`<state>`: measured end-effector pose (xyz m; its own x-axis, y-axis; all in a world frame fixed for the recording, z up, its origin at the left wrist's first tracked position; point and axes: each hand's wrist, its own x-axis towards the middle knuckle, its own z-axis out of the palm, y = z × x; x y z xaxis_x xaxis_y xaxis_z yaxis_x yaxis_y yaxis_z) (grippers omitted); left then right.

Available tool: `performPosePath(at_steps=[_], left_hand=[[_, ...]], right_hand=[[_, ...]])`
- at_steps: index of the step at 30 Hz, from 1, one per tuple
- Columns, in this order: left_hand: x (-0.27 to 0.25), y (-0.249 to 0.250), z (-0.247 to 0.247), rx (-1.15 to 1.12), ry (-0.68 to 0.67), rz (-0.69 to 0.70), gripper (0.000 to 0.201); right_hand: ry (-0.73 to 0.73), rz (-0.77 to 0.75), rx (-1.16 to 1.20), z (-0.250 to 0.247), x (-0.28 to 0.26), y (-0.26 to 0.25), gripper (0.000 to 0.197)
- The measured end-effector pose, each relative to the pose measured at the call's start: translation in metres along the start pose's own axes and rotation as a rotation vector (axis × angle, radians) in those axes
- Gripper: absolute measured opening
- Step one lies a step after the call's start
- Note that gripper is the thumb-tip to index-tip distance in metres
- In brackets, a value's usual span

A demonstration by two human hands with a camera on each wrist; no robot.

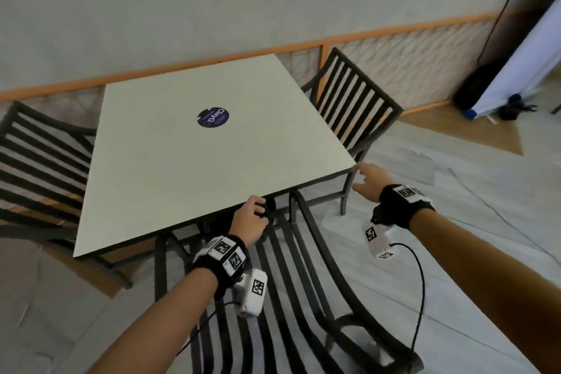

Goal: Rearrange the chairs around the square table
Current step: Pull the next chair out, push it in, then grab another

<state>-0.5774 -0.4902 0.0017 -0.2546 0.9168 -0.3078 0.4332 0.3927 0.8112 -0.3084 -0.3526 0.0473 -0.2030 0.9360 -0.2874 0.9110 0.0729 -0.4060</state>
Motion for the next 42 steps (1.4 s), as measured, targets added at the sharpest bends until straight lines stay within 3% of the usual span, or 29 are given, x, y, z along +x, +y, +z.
performPosePath(at_steps=[6, 15, 21, 27, 33, 42], left_hand=[[0.034, 0.092, 0.081, 0.145, -0.012, 0.164, 0.039], [0.093, 0.215, 0.216, 0.121, 0.018, 0.119, 0.043], [0.138, 0.271, 0.267, 0.105, 0.021, 0.159, 0.046], [0.186, 0.291, 0.285, 0.116, 0.013, 0.133, 0.048], [0.269, 0.271, 0.291, 0.166, -0.040, -0.024, 0.049], [0.378, 0.216, 0.310, 0.555, -0.226, -0.295, 0.067]], right_hand=[[0.040, -0.139, -0.039, -0.080, 0.061, 0.062, 0.048], [-0.078, -0.187, -0.082, -0.174, 0.144, 0.157, 0.051], [-0.056, -0.203, -0.041, -0.210, 0.184, 0.191, 0.050], [-0.059, -0.233, -0.055, -0.228, 0.228, 0.192, 0.049], [-0.086, -0.278, -0.059, -0.235, 0.293, 0.176, 0.050], [-0.198, -0.194, -0.062, -0.208, 0.409, 0.163, 0.063]])
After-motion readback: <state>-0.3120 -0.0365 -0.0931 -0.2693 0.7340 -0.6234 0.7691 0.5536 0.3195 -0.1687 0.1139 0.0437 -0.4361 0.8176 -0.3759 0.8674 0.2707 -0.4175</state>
